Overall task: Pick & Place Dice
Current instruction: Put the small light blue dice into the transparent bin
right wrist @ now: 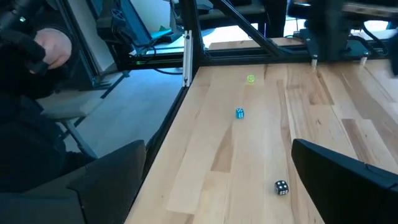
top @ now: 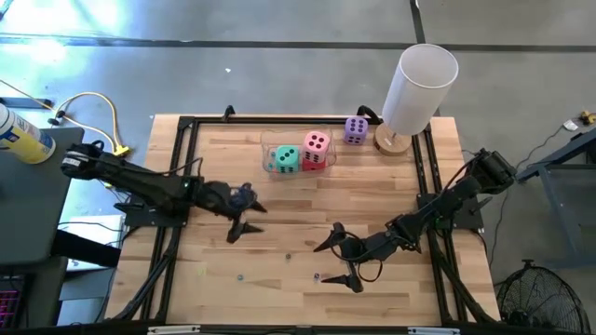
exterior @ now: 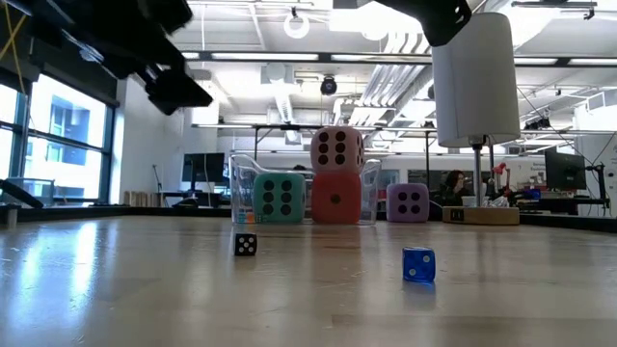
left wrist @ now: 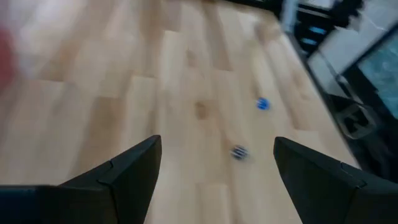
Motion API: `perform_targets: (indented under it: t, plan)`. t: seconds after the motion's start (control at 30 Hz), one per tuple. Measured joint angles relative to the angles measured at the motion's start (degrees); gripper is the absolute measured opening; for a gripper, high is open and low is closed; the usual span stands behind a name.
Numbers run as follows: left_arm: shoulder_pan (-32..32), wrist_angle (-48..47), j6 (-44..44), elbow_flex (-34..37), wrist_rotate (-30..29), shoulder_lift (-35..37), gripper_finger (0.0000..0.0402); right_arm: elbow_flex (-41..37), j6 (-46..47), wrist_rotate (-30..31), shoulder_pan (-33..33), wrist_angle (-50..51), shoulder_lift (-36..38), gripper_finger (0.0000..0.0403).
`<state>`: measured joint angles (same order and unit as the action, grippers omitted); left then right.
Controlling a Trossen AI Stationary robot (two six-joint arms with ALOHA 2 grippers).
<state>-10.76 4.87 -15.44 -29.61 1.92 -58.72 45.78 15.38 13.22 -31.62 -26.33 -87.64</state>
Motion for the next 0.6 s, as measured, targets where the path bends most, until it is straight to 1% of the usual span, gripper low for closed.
perform_targets:
  t: [0.2, 0.33, 0.5, 0.6]
  plan:
    - [-8.20, -1.05, -1.33, 0.00, -0.22, -0.03, 0.0303, 0.00, 0.41, -0.21, 0.00, -0.02, 0.00, 0.0396]
    - [-12.87, -2.12, -2.94, 0.00, -1.14, -0.51, 0.0303, 0.00, 2.26, -1.90, 0.10, -0.02, 0.00, 0.0396]
    - [-18.28, -2.07, -8.48, 0.00, -8.40, -4.42, 0.0303, 0.00, 2.35, -2.75, 0.15, 0.04, 0.00, 0.0396]
    - [-20.35, -1.92, -10.58, 0.00, -10.10, -7.77, 0.0303, 0.00, 1.30, -2.78, 0.15, 0.00, 0.00, 0.0396]
